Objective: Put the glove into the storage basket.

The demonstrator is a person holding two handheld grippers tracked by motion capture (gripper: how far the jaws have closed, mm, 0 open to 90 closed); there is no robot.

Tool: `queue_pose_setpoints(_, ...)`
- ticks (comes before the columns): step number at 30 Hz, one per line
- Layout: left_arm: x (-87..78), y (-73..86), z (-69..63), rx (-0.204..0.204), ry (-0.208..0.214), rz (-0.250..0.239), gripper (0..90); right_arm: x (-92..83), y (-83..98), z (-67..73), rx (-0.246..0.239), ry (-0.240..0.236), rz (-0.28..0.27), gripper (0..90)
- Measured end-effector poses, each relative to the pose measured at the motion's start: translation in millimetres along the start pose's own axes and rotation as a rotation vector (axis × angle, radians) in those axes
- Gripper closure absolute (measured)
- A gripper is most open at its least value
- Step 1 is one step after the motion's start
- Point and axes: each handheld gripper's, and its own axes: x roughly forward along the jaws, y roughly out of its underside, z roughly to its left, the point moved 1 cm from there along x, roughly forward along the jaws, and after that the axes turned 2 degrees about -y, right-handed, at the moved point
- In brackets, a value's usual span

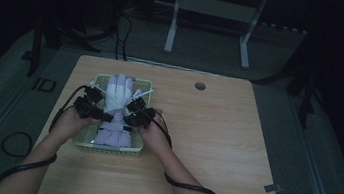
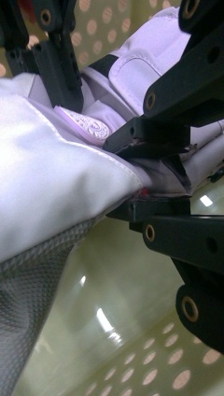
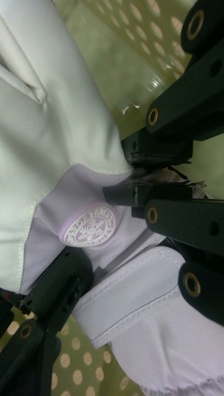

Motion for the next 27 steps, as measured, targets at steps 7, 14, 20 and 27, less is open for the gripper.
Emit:
queue_pose_setpoints(7,16.4,0.5,-3.9,0.001,-0.108,0.09,60.7,2.7,0.6,3.8,-0.018,0.003,0.018,72.3)
queue_pose_setpoints(14,20.9,-3.4,-7.0,-0.004,-0.174,0.125,53.5,-7.4,3.6,-5.2,0.008,-0.041,-0.022,58.7)
queue_pose_setpoints(20,15.9,-3.1,-10.8,-0.006,-0.214,0.041,31.7,-26.2,7.0,-16.1,0.013,-0.12,-0.117,43.1)
queue_pose_setpoints(27,5.2,3.6,-12.5,0.017,-0.272,-0.063,1.5,-47.6,12.0,-28.1,-0.004,-0.205,-0.197,19.7)
